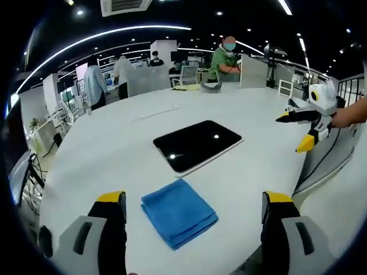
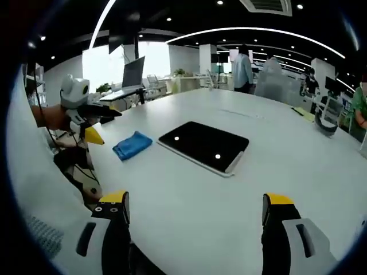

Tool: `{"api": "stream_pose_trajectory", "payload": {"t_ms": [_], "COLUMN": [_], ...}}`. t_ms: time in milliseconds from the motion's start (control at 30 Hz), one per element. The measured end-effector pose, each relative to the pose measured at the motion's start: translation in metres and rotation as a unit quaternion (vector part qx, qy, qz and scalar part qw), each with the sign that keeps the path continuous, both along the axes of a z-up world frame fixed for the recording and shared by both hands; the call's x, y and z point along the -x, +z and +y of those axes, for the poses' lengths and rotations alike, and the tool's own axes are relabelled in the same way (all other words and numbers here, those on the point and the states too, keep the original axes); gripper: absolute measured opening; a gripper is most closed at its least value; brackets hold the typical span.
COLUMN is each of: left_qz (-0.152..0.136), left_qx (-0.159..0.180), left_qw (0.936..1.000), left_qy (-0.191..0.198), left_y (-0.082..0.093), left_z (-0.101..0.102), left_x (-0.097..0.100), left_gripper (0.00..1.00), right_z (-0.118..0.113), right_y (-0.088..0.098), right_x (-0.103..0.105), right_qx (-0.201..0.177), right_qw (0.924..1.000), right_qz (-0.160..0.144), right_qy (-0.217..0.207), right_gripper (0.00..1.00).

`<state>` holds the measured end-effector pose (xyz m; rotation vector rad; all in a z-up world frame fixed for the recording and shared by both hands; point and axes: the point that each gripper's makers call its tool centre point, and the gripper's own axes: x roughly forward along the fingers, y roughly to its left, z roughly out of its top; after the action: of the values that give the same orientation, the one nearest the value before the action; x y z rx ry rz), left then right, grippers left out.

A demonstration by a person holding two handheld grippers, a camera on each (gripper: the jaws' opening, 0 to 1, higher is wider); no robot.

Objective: Wipe the mirror surface with the cleaning cloth until all visible marks leave the cleaned area.

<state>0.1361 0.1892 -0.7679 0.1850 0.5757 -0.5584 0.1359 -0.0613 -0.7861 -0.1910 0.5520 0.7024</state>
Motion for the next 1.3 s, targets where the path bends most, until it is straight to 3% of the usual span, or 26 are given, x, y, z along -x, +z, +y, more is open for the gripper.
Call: {"api": "stream_pose_trajectory", "payload": {"t_ms": [900, 1067, 1300], "left_qz": [0.005, 0.017, 0.026], "left_qx": [0.009, 0.024, 0.006], "left_qw": [0.9999, 0.9992, 0.9996], "left_qy": [0.011, 0.029, 0.012], "left_y": [-0.003, -0.007, -0.017], "left_z": [0.004, 0.009, 0.008], "left_x": [0.002, 0.002, 0.0], "left_gripper": [0.99, 0.93, 0.88], "right_z": [0.001, 0.0, 0.001], "right_y": [0.001, 0.001, 0.004], "right_x": [0.003, 0.004, 0.002], "right_qx": [0.0, 0.0, 0.003], "right_qw": [1.0, 1.0, 1.0], "right_qz": [0.001, 0.001, -0.004], "right_qy": [0.002, 0.0, 0.004], "right_gripper": [0.97, 0.97, 0.97]}}
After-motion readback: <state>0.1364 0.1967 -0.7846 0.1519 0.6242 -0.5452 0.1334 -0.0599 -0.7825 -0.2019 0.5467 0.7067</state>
